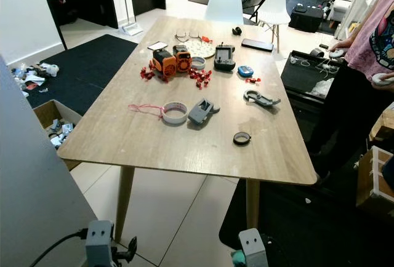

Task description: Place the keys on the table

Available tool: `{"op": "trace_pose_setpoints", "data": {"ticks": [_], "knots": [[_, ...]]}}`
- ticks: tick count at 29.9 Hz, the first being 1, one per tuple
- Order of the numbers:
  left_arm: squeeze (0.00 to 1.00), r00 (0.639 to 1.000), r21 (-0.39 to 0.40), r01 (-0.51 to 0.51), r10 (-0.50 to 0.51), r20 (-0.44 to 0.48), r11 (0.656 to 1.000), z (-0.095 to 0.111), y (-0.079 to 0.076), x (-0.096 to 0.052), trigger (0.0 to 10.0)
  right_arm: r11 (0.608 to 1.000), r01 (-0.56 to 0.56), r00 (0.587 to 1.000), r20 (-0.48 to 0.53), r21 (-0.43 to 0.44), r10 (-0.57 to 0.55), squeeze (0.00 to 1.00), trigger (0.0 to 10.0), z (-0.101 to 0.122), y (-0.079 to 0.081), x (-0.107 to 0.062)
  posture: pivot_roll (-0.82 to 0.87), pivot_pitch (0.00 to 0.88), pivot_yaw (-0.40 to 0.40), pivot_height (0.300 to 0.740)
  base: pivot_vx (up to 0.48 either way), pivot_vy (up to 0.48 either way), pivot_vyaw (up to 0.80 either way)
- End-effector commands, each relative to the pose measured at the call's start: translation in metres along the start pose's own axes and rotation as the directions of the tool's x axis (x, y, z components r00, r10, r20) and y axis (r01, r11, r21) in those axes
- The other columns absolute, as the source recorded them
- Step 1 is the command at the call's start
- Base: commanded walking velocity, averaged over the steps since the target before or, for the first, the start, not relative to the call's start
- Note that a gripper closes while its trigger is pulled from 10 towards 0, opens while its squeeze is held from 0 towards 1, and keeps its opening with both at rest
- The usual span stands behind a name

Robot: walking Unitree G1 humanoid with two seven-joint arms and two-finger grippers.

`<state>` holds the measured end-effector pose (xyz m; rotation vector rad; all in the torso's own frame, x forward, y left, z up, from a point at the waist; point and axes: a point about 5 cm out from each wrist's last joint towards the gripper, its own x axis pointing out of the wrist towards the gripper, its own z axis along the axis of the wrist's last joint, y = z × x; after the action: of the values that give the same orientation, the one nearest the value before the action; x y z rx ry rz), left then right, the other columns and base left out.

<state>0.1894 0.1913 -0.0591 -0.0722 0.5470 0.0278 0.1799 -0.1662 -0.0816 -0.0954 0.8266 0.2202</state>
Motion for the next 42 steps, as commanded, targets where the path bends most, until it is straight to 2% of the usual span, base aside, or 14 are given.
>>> {"op": "trace_pose_setpoints", "data": {"ticks": [1, 7, 9, 16, 18, 20, 22, 23, 27, 28, 31, 34, 39, 42], "knots": [[0.0, 1.0, -0.006, 0.003, -0.003, -0.012, 1.0, -0.006, -0.001, -0.003, 10.0, 0.998, 0.058, 0.998, -0.028, 0.018, -0.058, 0.0, 10.0, -0.007, -0.008, -0.003, 0.06, 0.051, -0.06, 0.74, 0.0, 0.0, 0.0], [0.0, 1.0, -0.004, 0.002, -0.002, -0.01, 1.0, -0.006, 0.0, -0.004, 10.0, 0.933, 0.361, 0.932, -0.046, -0.006, -0.361, 0.0, 10.0, -0.014, -0.056, -0.017, 0.06, 0.047, -0.056, 0.74, 0.0, 0.0, 0.0], [0.0, 1.0, -0.002, 0.003, -0.003, -0.007, 1.0, -0.005, 0.001, -0.004, 10.0, 0.832, 0.551, 0.834, 0.002, 0.068, -0.552, 0.0, 10.0, -0.008, -0.097, -0.034, 0.06, 0.043, -0.054, 0.74, 0.0, 0.0, 0.0], [0.0, 1.0, 0.002, 0.006, -0.006, -0.005, 1.0, -0.005, 0.001, -0.004, 10.0, 0.698, 0.694, 0.69, 0.116, 0.177, -0.715, 0.0, 10.0, 0.022, -0.149, -0.056, 0.06, 0.04, -0.049, 0.74, 0.0, 0.0, 0.0], [0.0, 1.0, 0.002, 0.006, -0.006, -0.005, 1.0, -0.005, 0.001, -0.004, 10.0, 0.698, 0.694, 0.69, 0.116, 0.177, -0.715, 0.0, 10.0, 0.022, -0.149, -0.056, 0.06, 0.04, -0.049, 0.74, 0.0, 0.0, 0.0], [0.0, 1.0, 0.004, 0.01, -0.01, -0.002, 1.0, -0.004, 0.002, -0.004, 10.0, 0.617, 0.716, 0.541, 0.299, 0.327, -0.786, 0.0, 10.0, 0.092, -0.191, -0.075, 0.05, 0.04, -0.041, 0.74, 0.0, 0.0, 0.0], [0.0, 1.0, 0.004, 0.01, -0.01, -0.002, 1.0, -0.004, 0.002, -0.004, 10.0, 0.617, 0.716, 0.541, 0.299, 0.327, -0.786, 0.0, 10.0, 0.092, -0.191, -0.075, 0.05, 0.04, -0.041, 0.74, 0.0, 0.0, 0.0], [0.0, 1.0, 0.006, 0.014, -0.014, 0.003, 1.0, -0.002, 0.002, -0.003, 10.0, 0.623, 0.665, 0.456, 0.435, 0.413, -0.776, 0.0, 10.0, 0.155, -0.206, -0.087, 0.05, 0.042, -0.042, 0.74, 0.0, 0.0, 0.0], [0.0, 1.0, 0.006, 0.014, -0.014, 0.005, 1.0, -0.001, 0.003, -0.002, 10.0, 0.674, 0.595, 0.447, 0.518, 0.437, -0.73, 0.0, 10.0, 0.191, -0.202, -0.088, 0.05, 0.043, -0.042, 0.74, 0.0, 0.0, 0.0], [0.0, 1.0, 0.004, 0.009, -0.01, 0.008, 1.0, -0.001, 0.004, -0.003, 10.0, 0.819, 0.431, 0.505, 0.65, 0.379, -0.567, 0.0, 10.0, 0.243, -0.173, -0.077, 0.06, 0.043, -0.048, 0.74, 0.0, 0.0, 0.0], [0.0, 1.0, 0.002, 0.007, -0.007, 0.009, 1.0, -0.001, 0.004, -0.003, 10.0, 0.873, 0.364, 0.534, 0.695, 0.325, -0.482, 0.0, 10.0, 0.261, -0.158, -0.072, 0.06, 0.044, -0.053, 0.74, 0.0, 0.0, 0.0], [0.0, 1.0, -0.006, 0.0, 0.001, 0.014, 1.0, -0.001, 0.003, -0.003, 10.0, 0.975, 0.2, 0.614, 0.762, 0.101, -0.205, 0.0, 10.0, 0.296, -0.101, -0.053, 0.06, 0.045, -0.058, 0.74, 0.0, 0.0, 0.0], [0.0, 1.0, -0.011, -0.004, 0.004, 0.017, 1.0, -0.002, 0.003, -0.004, 10.0, 0.995, 0.098, 0.652, 0.757, -0.033, -0.039, 0.0, 10.0, 0.306, -0.065, -0.041, 0.07, 0.047, -0.066, 0.74, 0.0, 0.0, 0.0], [0.0, 1.0, -0.018, -0.005, 0.005, 0.023, 1.0, -0.002, 0.003, -0.005, 10.0, 0.98, -0.014, 0.682, 0.715, -0.198, 0.154, 0.0, 10.0, 0.308, -0.025, -0.03, 0.07, 0.051, -0.068, 0.74, 0.0, 0.0, 0.0]]}}
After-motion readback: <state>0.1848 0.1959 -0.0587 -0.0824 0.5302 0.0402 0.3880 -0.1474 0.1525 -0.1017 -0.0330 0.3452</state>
